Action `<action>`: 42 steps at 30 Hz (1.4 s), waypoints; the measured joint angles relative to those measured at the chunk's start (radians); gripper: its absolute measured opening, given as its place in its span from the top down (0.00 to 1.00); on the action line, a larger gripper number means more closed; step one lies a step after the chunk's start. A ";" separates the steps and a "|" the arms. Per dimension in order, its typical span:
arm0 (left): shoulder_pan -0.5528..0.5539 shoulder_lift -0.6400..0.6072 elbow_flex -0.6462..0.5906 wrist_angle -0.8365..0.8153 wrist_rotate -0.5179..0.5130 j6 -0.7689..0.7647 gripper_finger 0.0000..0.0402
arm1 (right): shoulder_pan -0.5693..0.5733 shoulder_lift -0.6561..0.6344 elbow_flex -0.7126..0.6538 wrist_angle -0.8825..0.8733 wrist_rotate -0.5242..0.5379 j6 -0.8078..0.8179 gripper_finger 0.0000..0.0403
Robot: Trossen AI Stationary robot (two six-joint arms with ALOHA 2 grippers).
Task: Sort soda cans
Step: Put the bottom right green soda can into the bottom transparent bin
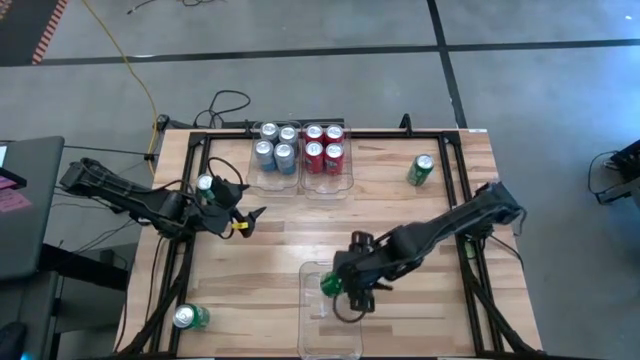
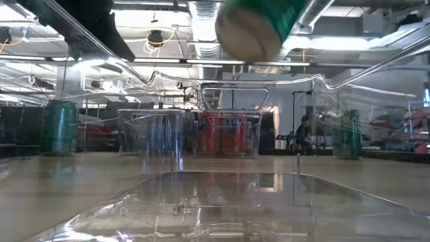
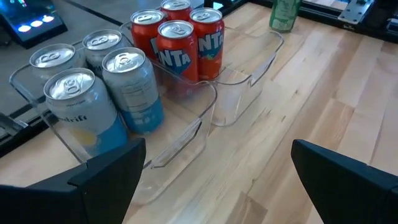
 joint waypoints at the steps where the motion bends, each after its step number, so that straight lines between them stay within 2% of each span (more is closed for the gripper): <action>1: 0.000 0.002 0.000 0.001 0.000 -0.001 0.01 | 0.000 0.019 0.000 -0.005 0.000 -0.014 0.22; 5: 0.000 0.011 0.000 0.003 -0.001 0.000 0.01 | -0.006 0.096 0.022 -0.065 -0.003 -0.008 0.22; 15: 0.000 0.041 0.000 0.055 -0.004 0.038 0.01 | -0.011 0.281 0.203 -0.259 0.003 -0.048 0.22; 22: 0.000 0.049 0.000 0.061 -0.003 0.046 0.01 | -0.026 0.360 0.255 -0.312 -0.028 -0.047 0.22; 26: 0.000 0.046 0.000 0.079 -0.003 0.066 0.01 | -0.038 0.380 0.263 -0.344 -0.041 0.052 0.22; 32: -0.007 0.046 0.000 0.105 0.021 0.089 0.01 | -0.041 0.380 0.263 -0.362 -0.047 0.150 0.14; 37: -0.016 0.046 0.000 0.106 0.024 0.091 0.01 | -0.045 0.373 0.263 -0.380 -0.076 0.181 0.08; 42: -0.015 0.046 0.000 0.107 0.024 0.105 0.01 | -0.055 0.373 0.264 -0.384 -0.077 0.198 0.07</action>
